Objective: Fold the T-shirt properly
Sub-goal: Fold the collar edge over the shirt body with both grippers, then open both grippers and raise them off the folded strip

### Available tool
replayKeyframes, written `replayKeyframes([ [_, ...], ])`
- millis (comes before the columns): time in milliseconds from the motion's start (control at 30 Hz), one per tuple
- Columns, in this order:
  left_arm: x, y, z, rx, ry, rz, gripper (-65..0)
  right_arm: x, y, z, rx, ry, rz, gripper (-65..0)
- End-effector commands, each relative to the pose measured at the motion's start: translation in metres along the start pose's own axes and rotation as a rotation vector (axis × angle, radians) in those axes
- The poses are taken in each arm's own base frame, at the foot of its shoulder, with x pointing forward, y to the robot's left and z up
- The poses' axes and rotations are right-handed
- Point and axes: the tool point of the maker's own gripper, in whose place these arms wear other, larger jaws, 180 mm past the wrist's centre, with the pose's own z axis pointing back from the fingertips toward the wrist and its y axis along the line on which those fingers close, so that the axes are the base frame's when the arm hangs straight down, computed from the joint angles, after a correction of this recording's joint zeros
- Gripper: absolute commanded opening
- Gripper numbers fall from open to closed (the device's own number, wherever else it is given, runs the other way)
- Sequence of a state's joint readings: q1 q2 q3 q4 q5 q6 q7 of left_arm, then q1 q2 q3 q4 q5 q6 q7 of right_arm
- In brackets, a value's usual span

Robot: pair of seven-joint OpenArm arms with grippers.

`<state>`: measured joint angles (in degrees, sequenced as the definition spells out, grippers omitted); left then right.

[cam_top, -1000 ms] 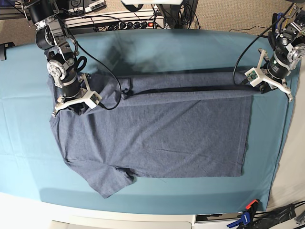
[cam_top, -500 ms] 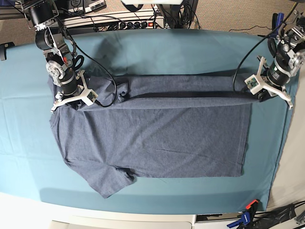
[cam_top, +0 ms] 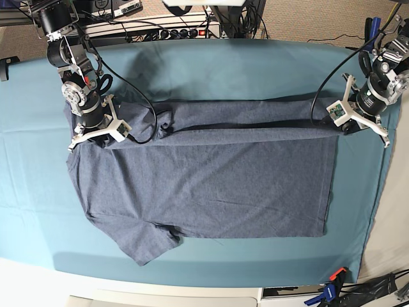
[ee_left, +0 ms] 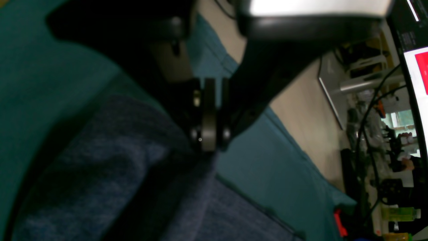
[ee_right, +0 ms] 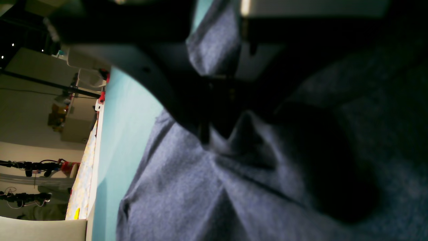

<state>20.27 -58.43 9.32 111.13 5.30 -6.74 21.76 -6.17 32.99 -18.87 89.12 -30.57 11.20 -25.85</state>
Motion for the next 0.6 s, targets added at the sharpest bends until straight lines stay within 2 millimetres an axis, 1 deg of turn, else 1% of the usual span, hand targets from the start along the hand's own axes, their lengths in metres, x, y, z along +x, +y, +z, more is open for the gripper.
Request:
replayKeyframes([
  [0, 0.004, 0.013, 0.002, 0.032, -0.018, -0.024, -65.0, 0.001, -0.020, 0.000, -0.056, -0.009, 0.009, -65.0],
  [100, 0.004, 0.014, 0.002, 0.037, -0.019, -0.059, -65.0, 0.001, -0.020, 0.000, -0.056, -0.007, 0.008, -65.0],
  [133, 0.004, 0.014, 0.002, 0.034, -0.014, -0.082, -60.9, 0.001, -0.020, 0.000, -0.056, -0.005, 0.008, -65.0],
  [200, 0.004, 0.010, 0.002, 0.013, -0.015, -0.100, -42.1, 0.001, -0.020, 0.000, -0.055, -0.005, 0.008, -65.0],
  [233, 0.005, 0.009, 0.002, 0.010, -0.024, -0.100, -35.8, 0.001, -0.020, 0.000, -0.055, -0.005, 0.008, -63.2],
  [267, 0.006, 0.009, 0.002, 0.012, -0.028, -0.100, -33.3, 0.001, -0.020, 0.000, -0.055, -0.006, 0.008, -55.5],
  [300, 0.006, 0.010, 0.002, 0.018, -0.028, -0.097, -33.2, 0.001, -0.020, 0.000, -0.056, -0.006, 0.009, -48.5],
  [333, 0.006, 0.012, 0.002, 0.026, -0.028, -0.094, -33.2, 0.001, -0.020, 0.000, -0.056, -0.005, 0.009, -43.4],
  [367, 0.006, 0.013, 0.002, 0.035, -0.028, -0.091, -33.2, 0.001, -0.020, 0.000, -0.057, -0.005, 0.009, -41.7],
  [467, 0.006, 0.015, 0.002, 0.041, -0.028, -0.088, -33.2, 0.000, -0.027, 0.000, -0.092, -0.003, -0.005, -41.7],
  [567, 0.006, 0.015, 0.002, 0.041, -0.027, -0.088, -33.3, -0.004, -0.044, 0.003, -0.184, 0.022, -0.009, -41.7],
])
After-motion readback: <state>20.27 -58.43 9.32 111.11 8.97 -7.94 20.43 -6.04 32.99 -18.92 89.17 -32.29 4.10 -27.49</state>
